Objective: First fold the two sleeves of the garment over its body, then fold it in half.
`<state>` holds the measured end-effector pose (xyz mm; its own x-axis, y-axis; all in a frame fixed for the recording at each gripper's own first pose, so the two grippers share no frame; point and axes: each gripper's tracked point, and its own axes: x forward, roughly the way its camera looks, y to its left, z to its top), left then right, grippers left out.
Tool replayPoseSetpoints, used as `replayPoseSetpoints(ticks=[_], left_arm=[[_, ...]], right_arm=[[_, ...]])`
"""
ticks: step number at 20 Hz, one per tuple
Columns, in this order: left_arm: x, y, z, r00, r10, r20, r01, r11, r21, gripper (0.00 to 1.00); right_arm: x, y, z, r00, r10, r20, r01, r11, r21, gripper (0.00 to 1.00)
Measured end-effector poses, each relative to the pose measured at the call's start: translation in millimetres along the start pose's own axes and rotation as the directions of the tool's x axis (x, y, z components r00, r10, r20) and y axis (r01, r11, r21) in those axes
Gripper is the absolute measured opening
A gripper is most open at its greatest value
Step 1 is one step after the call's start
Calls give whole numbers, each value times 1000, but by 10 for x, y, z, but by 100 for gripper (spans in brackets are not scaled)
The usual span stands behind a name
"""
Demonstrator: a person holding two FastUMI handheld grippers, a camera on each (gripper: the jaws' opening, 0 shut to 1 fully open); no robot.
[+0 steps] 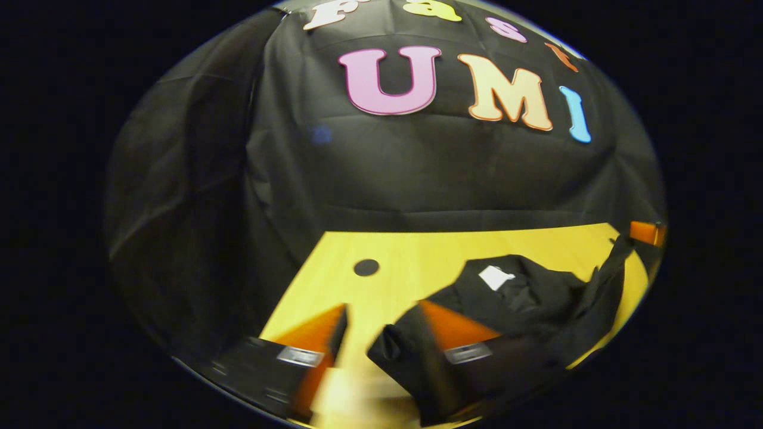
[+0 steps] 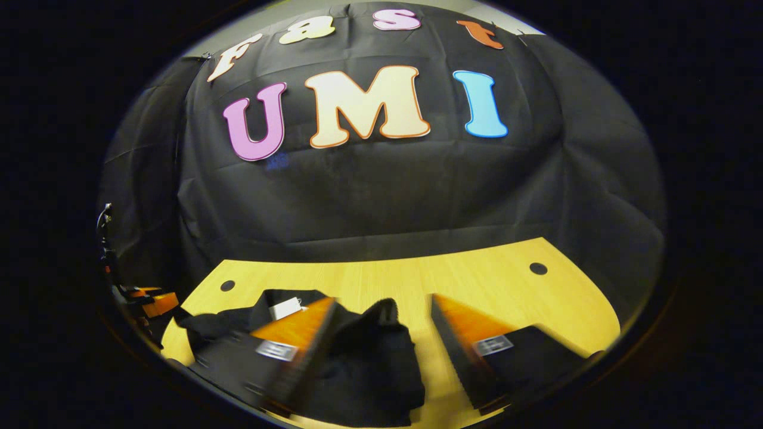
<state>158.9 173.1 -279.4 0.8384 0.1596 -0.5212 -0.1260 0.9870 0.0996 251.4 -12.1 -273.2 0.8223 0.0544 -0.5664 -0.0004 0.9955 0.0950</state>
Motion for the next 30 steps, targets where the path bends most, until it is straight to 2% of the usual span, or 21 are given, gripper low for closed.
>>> replayPoseSetpoints(ticks=[1,2,6,7,8,10,12,14,15,18,20,21,23,26,27,29,30], left_arm=[[-67,-18,198,998,-3,66,4,1000,-4,97],[-149,-79,379,993,-15,120,16,1000,-6,90],[-515,-247,742,974,-51,222,54,999,-7,90],[-636,-312,876,966,-60,250,66,998,-19,94],[-783,-367,944,960,-60,275,70,997,-28,90],[-1056,-417,1033,946,-48,321,57,998,-19,90],[-1374,-486,1046,937,-52,344,58,998,-7,90],[-1679,-554,1048,931,-54,361,59,998,-5,90],[-1829,-578,1056,927,-50,372,59,998,-11,94],[-2273,-705,983,924,-46,380,62,998,-30,93],[-2554,-741,943,920,-44,389,62,998,-34,93],[-2696,-754,929,918,-43,395,62,997,-35,90],[-2980,-797,922,909,-46,413,67,997,-38,93],[-3278,-874,880,906,-57,419,85,995,-50,93],[-3375,-895,893,904,-60,424,89,995,-49,87],[-3537,-890,949,895,-58,441,84,996,-39,87],[-3606,-905,967,891,-63,450,87,996,-34,88]], right_arm=[[-55,-3,113,999,-8,37,8,1000,-6,92],[-124,13,186,997,-10,78,12,1000,-16,98],[-567,137,435,976,22,218,-12,999,-46,98],[-707,155,467,969,33,243,-21,998,-54,98],[-859,177,471,962,45,269,-29,998,-63,98],[-1152,177,456,949,67,307,-45,996,-77,100],[-1471,148,427,936,85,343,-59,995,-85,94],[-1790,98,339,927,99,361,-76,994,-77,94],[-1945,66,302,923,104,370,-82,994,-72,96],[-2398,-44,146,916,115,385,-98,993,-64,94],[-2703,-95,33,912,124,392,-114,992,-50,97],[-2855,-118,-28,909,127,396,-119,992,-44,94],[-3128,-151,-113,904,133,407,-127,991,-43,94],[-3504,-154,-203,895,150,421,-137,989,-60,97],[-3617,-166,-204,888,153,433,-138,988,-66,94],[-3798,-159,-225,880,159,447,-142,987,-71,97],[-3855,-159,-228,876,160,455,-144,987,-70,94]])
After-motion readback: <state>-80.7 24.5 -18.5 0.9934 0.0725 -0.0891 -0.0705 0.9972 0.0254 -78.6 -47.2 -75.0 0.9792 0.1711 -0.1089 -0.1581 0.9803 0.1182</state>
